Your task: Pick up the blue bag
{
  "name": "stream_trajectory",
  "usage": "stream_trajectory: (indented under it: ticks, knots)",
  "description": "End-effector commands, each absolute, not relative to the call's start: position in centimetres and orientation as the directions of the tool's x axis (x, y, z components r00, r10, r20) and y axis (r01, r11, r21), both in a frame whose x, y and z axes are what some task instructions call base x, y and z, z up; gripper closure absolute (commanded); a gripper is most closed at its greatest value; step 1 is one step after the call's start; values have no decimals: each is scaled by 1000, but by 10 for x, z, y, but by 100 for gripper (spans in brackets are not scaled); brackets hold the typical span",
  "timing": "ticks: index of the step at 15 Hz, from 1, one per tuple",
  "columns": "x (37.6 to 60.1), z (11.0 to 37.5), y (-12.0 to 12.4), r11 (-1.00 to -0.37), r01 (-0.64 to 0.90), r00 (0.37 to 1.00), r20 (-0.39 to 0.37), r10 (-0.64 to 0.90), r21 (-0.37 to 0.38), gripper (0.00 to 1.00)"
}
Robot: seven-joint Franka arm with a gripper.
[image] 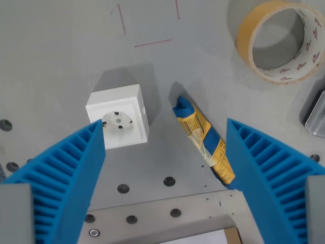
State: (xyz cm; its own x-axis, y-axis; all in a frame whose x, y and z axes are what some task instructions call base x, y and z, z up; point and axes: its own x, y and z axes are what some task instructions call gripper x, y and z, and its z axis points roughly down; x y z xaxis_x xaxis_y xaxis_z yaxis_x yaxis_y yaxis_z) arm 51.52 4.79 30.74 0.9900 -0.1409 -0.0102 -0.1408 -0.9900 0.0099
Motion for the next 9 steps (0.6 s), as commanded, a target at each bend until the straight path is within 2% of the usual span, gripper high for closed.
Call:
stream_trajectory:
  ticks: [1, 9]
  knots:
    - [515, 309, 48, -990, -141, 990, -7, -141, 9, 0]
    - [512, 304, 46, -996, -91, 996, -2, -92, 10, 0]
